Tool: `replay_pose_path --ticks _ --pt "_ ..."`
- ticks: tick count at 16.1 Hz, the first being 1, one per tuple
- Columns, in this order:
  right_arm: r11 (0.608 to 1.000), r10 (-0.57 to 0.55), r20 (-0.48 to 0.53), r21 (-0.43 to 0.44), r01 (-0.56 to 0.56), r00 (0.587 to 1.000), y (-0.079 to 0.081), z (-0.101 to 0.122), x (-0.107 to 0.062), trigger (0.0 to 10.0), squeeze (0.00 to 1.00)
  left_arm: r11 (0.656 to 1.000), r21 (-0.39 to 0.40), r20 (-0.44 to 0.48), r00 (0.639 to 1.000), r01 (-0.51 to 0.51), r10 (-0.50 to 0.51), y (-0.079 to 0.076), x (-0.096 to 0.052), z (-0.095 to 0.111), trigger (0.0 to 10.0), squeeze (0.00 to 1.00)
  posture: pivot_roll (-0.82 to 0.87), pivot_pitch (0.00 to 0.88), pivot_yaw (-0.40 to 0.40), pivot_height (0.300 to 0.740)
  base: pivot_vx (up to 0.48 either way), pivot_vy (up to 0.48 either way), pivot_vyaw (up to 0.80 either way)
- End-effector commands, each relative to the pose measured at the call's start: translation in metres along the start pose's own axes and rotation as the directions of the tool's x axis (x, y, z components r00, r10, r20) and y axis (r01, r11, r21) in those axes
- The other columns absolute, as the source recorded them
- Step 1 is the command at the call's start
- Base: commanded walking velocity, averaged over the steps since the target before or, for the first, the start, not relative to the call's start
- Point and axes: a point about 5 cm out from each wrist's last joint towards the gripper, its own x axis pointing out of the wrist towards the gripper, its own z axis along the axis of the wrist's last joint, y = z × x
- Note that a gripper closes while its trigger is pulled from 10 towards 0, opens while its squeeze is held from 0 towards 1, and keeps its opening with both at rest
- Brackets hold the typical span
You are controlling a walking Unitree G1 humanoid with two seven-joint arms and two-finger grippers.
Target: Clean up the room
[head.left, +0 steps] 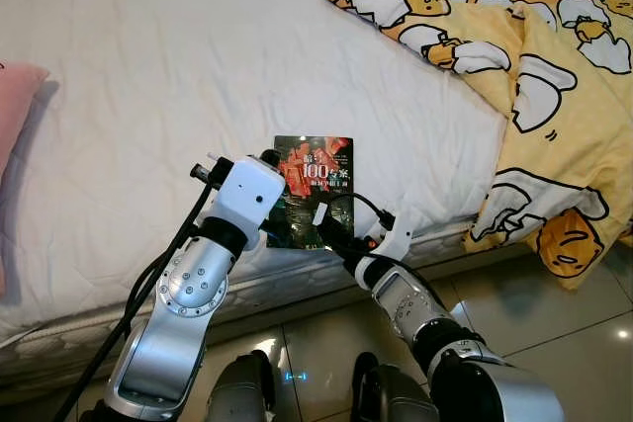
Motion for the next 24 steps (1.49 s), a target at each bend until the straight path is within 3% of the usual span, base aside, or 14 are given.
replay_pose_path --ticks 1,2,4,9,12,13,14,15,18,21,24 --pt "0.971 0.224 -0.071 0.102 -0.217 0.972 0.090 -0.041 0.026 10.0 0.00 1.000 0.013 0.024 1.000 0.003 -0.004 -0.002 -0.002 0.005 10.0 0.00 0.29 0.247 -0.062 0.740 0.000 0.000 0.00" --pt "0.967 0.213 -0.095 0.164 -0.196 0.972 0.090 -0.045 0.026 10.0 0.00 1.000 0.024 0.028 1.000 0.010 -0.010 -0.003 -0.002 0.005 10.0 0.00 0.29 0.250 -0.062 0.740 0.000 0.000 0.00" --pt "0.964 0.213 -0.124 0.190 -0.188 0.969 0.093 -0.052 0.026 10.0 0.00 0.999 0.039 0.032 0.999 0.011 -0.013 -0.002 -0.002 0.005 10.0 0.00 0.30 0.254 -0.060 0.740 0.000 0.000 0.00" --pt "0.980 0.189 -0.156 0.086 -0.178 0.969 0.091 -0.059 0.023 10.0 0.00 0.999 0.042 0.030 0.999 0.013 -0.015 -0.001 -0.002 0.004 10.0 0.00 0.29 0.255 -0.058 0.740 0.000 0.000 0.00" --pt "0.975 0.193 -0.191 0.151 -0.165 0.963 0.092 -0.065 0.022 10.0 0.00 0.999 0.045 0.036 0.999 0.026 -0.028 -0.004 0.000 0.004 10.0 0.00 0.29 0.254 -0.052 0.740 0.000 0.000 0.00" --pt "0.976 0.193 -0.210 0.143 -0.165 0.959 0.093 -0.068 0.022 3.3 0.00 0.998 0.047 0.039 0.999 0.029 -0.031 -0.005 0.001 0.005 10.0 0.00 0.29 0.253 -0.053 0.740 0.000 0.000 0.00" --pt "0.975 0.200 -0.219 0.138 -0.173 0.955 0.095 -0.070 0.022 0.0 0.00 0.998 0.051 0.040 0.999 0.032 -0.034 -0.005 0.001 0.004 10.0 0.00 0.29 0.251 -0.054 0.740 0.000 0.000 0.00" --pt "0.974 0.204 -0.220 0.144 -0.175 0.954 0.096 -0.070 0.022 0.0 0.00 0.997 0.061 0.038 0.998 0.042 -0.044 -0.006 0.000 0.004 10.0 0.00 0.29 0.249 -0.056 0.740 0.000 0.000 0.00" --pt "0.970 0.213 -0.240 0.169 -0.175 0.947 0.098 -0.072 0.022 0.0 0.00 0.980 0.099 -0.115 0.980 0.175 -0.164 -0.022 -0.005 -0.019 10.0 0.00 0.29 0.245 -0.058 0.740 0.000 0.000 0.00" --pt "0.974 0.205 -0.236 0.142 -0.176 0.950 0.095 -0.069 0.022 0.0 0.00 0.949 0.112 -0.230 0.937 0.295 -0.264 -0.032 -0.012 -0.037 10.0 0.00 0.28 0.244 -0.055 0.740 0.000 0.000 0.00" --pt "0.978 0.201 -0.214 0.103 -0.182 0.956 0.095 -0.062 0.024 0.0 0.00 0.931 0.114 -0.263 0.914 0.346 -0.308 -0.036 -0.015 -0.041 10.0 0.00 0.28 0.243 -0.055 0.740 0.000 0.000 0.00"
